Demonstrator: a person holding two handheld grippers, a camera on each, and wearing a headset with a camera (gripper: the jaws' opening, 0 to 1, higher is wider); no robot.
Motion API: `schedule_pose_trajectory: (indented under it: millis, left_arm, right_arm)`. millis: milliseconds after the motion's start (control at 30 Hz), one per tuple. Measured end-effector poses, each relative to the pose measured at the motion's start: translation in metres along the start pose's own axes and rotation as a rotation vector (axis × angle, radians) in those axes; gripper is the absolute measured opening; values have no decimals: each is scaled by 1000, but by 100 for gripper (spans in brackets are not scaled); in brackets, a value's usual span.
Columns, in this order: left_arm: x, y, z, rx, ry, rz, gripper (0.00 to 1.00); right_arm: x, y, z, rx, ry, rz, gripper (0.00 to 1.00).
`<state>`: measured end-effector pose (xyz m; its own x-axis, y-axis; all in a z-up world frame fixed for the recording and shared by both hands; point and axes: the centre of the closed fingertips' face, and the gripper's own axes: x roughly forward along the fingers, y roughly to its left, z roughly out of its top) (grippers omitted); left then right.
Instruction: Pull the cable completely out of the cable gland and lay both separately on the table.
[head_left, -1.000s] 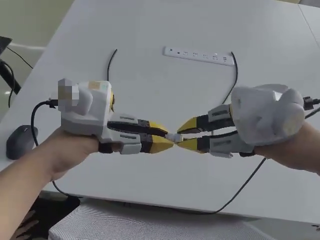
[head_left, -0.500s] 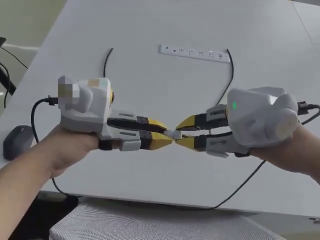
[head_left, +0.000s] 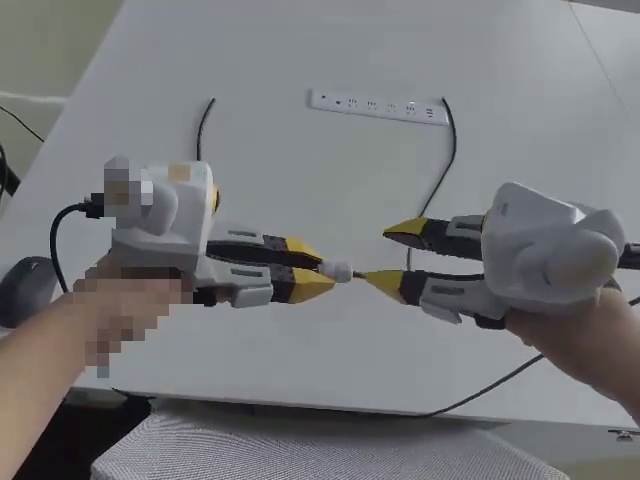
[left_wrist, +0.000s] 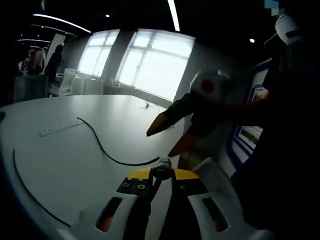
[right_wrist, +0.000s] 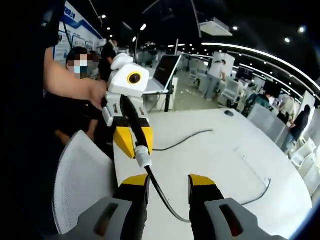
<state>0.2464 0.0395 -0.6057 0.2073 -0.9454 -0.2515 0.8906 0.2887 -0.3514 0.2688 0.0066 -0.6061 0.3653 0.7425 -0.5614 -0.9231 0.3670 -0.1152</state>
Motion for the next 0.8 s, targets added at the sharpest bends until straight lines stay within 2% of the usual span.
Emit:
schedule_pose_trajectory:
  millis: [133,267,333,467,533,667,800]
  left_arm:
    - [1,0,-1,6,8,2,15]
    - [2,1,0,2,9,9,15]
    - [2,1,0,7,13,15,15]
    - [2,1,-1,12,20,22,15]
    - [2,3,-1,14,17,32,15]
    - [2,5,-1,15,16,40,15]
    - [3,4,0,18,16,42,15]
  right_arm:
    - [2,2,-15,-16,50,-33,27]
    - [4,6,-21,-36,72,-60,25]
    - [5,7,-20,-69,77,-83,23]
    - [6,8,-11,-76,66,-124,18]
    - [8,8,-10,-113,77,-141,16]
    - [14,17,-10,-115,83,-120,15]
    - [15,17,-9,-160,90,-137,9]
